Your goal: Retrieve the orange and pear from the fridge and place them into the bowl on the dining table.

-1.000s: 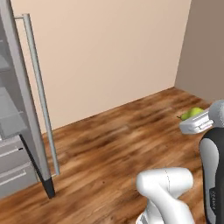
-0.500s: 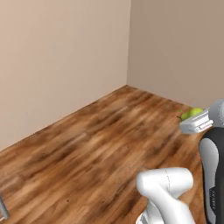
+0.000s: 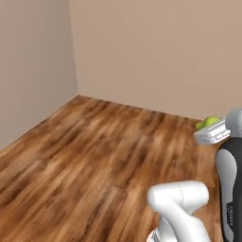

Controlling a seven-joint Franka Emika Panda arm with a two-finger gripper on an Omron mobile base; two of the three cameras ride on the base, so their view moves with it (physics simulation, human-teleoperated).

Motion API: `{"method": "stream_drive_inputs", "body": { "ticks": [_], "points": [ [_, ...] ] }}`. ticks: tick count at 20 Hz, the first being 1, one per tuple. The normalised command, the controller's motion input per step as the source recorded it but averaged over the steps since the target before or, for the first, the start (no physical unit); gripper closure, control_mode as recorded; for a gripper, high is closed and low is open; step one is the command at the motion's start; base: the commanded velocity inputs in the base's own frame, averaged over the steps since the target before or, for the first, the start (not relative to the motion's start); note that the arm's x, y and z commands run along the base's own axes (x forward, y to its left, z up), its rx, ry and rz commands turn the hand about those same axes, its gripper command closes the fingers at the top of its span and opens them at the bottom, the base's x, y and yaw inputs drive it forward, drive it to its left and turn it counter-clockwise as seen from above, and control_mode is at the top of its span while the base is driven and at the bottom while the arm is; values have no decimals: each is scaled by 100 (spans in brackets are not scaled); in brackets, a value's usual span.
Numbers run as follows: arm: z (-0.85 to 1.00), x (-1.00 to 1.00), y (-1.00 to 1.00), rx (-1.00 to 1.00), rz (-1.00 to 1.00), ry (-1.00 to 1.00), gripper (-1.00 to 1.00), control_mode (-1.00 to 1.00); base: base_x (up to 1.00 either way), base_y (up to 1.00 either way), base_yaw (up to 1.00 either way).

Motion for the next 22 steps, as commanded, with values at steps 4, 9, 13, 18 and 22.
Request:
{"method": "stream_drive_inputs", "body": {
  "ticks": [4, 9, 13, 18, 22],
  "points": [
    [0, 0, 0, 0, 0, 0, 100, 100, 24, -47, -54],
    [0, 0, 0, 0, 0, 0, 100, 100, 36, -42, -57],
    [0, 0, 0, 0, 0, 0, 100, 100, 47, -31, -57],
    [0, 0, 0, 0, 0, 0, 100, 100, 62, -25, -53],
    [0, 0, 0, 0, 0, 0, 100, 100, 86, -16, -47]
  ]
}}
